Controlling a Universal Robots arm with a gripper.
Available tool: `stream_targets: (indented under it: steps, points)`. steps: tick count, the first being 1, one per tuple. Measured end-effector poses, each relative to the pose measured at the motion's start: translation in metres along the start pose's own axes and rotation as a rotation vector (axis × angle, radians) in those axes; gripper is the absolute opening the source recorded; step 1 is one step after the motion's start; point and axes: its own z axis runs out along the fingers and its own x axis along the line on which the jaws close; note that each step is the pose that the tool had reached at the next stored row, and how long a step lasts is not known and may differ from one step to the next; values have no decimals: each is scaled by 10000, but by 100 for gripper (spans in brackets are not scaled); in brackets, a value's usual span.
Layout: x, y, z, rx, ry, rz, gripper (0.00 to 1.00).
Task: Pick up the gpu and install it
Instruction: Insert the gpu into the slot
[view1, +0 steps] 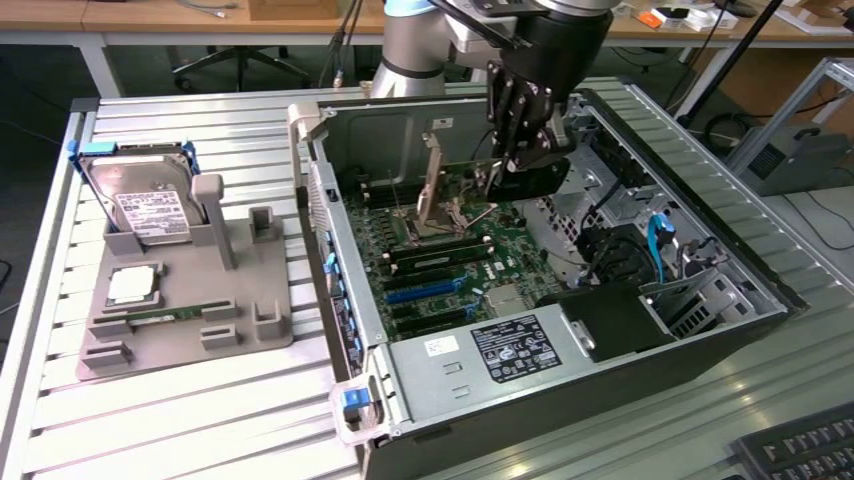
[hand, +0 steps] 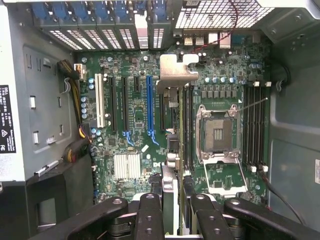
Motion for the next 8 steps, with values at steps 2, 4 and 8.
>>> stream_targets:
  steps: [2, 4, 8]
  points:
    - [0, 5, 6, 0, 0, 0, 27]
    - [1, 8, 11, 0, 0, 0, 27]
    - [1, 14, 17, 0, 0, 1, 27]
